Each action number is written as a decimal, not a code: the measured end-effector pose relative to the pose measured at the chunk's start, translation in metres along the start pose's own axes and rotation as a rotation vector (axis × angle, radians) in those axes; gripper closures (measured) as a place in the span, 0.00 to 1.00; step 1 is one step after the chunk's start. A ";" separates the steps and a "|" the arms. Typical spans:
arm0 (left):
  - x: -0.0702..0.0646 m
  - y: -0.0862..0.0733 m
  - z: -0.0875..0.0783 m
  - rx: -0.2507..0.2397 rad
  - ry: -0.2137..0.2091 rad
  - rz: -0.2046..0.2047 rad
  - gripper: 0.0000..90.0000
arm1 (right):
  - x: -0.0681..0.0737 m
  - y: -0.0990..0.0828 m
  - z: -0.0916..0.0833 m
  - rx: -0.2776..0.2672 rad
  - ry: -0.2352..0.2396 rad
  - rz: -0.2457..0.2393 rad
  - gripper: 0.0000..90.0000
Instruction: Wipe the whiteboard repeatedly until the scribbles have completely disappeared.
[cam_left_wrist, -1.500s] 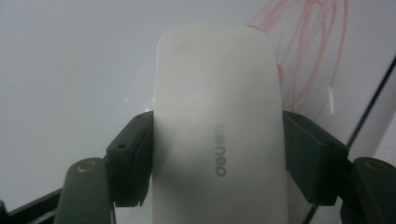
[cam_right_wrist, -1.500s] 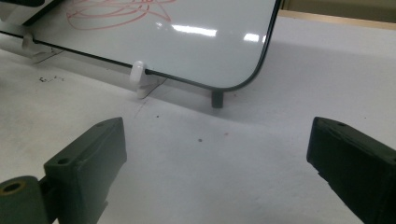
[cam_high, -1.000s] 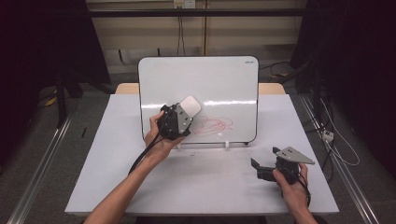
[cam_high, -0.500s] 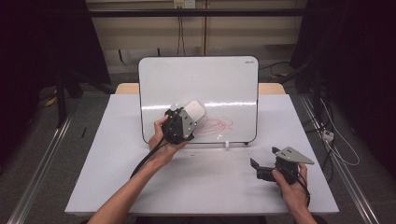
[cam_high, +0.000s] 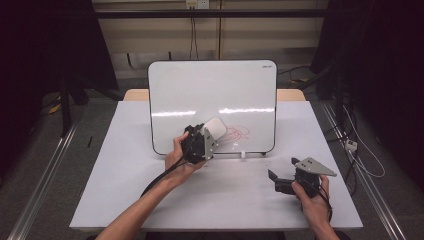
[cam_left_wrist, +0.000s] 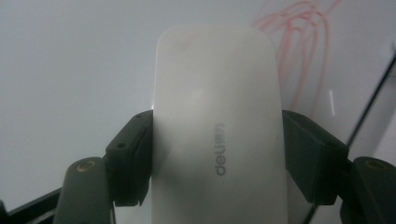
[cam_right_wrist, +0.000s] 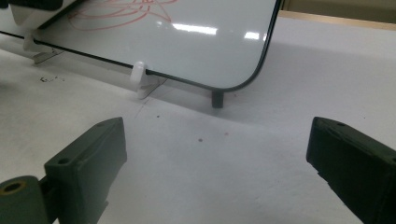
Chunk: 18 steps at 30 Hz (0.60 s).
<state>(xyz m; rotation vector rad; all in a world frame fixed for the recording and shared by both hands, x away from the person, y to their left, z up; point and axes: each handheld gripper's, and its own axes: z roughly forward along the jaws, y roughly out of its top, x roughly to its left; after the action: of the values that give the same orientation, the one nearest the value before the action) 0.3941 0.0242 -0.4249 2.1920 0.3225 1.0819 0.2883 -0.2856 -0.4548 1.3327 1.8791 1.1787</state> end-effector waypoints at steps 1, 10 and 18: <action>-0.003 0.000 0.000 0.002 -0.001 0.014 0.34 | 0.000 0.000 0.000 0.000 0.001 -0.001 0.05; 0.001 0.002 0.001 0.009 -0.019 0.010 0.35 | -0.001 0.000 0.001 0.000 0.003 -0.004 0.05; 0.020 0.008 0.003 0.013 -0.004 -0.034 0.35 | 0.000 0.000 0.001 0.002 0.004 -0.005 0.05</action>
<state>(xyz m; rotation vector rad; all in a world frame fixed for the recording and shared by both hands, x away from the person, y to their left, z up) 0.4080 0.0265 -0.4088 2.1921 0.3649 1.0600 0.2896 -0.2855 -0.4554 1.3267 1.8859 1.1785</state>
